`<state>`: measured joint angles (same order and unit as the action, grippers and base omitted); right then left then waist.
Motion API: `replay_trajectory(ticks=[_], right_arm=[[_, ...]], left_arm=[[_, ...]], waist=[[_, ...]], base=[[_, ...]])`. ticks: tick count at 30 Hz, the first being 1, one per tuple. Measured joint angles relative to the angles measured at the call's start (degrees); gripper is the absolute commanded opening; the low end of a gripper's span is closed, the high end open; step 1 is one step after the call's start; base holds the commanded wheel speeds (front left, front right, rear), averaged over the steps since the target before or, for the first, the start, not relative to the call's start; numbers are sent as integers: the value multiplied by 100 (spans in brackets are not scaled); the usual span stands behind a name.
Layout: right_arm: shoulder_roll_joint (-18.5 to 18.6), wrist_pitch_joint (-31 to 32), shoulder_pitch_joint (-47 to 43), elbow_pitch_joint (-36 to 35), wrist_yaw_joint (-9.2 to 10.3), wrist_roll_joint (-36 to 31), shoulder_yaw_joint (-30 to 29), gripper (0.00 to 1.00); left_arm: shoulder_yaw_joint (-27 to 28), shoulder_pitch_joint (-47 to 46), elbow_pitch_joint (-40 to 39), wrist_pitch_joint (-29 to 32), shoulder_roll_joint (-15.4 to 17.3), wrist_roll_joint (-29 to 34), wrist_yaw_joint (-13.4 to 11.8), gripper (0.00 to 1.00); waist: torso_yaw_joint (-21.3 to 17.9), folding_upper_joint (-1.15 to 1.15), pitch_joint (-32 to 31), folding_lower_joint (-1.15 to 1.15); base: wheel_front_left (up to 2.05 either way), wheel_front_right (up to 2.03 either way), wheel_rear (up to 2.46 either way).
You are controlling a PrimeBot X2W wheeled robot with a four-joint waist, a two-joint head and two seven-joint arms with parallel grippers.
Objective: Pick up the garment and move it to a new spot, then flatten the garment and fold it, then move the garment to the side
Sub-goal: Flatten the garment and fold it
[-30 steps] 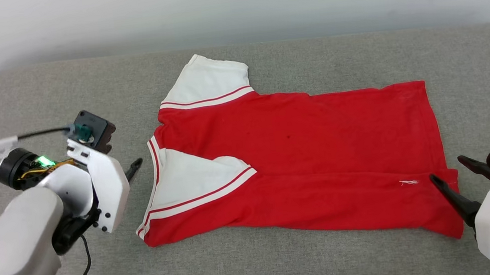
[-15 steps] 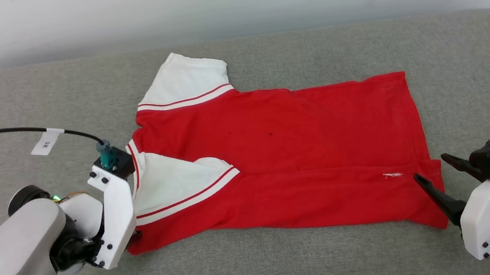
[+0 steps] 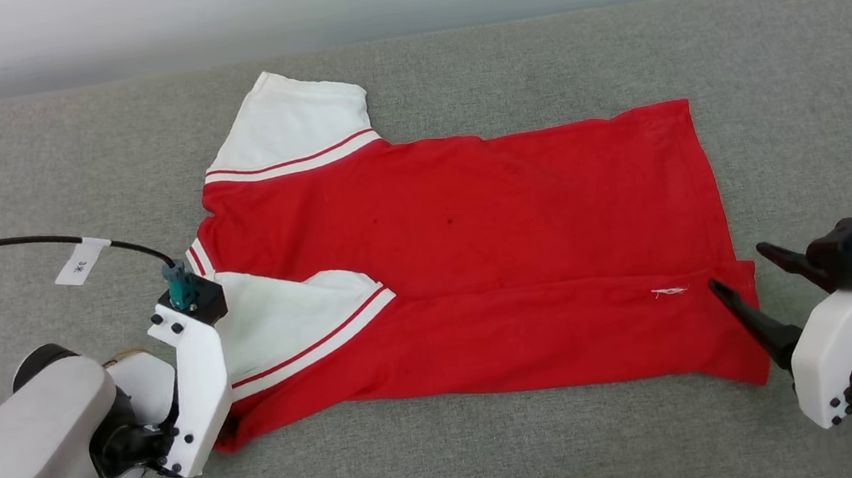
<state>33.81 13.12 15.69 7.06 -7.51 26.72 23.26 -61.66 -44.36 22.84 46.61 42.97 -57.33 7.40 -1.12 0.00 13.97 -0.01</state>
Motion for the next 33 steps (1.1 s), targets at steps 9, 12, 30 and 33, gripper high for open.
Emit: replay_trajectory(ticks=[9, 12, 30, 33], right_arm=[[549, 371, 315, -224, 0, 177, 125, 100], [840, 737, 514, -408, 0, 342, 265, 100], [1558, 3682, 1333, -404, 0, 1920, 1808, 100], [1359, 3551, 1334, -121, 0, 2015, 1945, 100]], left_arm=[[-420, -88, -101, -335, 5, -90, -1, 0], [-498, -120, -182, -458, 82, -148, -1, 0], [-877, -604, -645, -809, 299, -69, -1, 0], [-904, -699, -683, -881, 285, -38, 0, 0]], waist=[[86, 0, -277, 0], [128, 0, -377, 0], [414, 0, -215, 1], [458, 0, -80, 1]], base=[[0, 0, 0], [0, 0, 0], [0, 0, 0], [0, 0, 0]])
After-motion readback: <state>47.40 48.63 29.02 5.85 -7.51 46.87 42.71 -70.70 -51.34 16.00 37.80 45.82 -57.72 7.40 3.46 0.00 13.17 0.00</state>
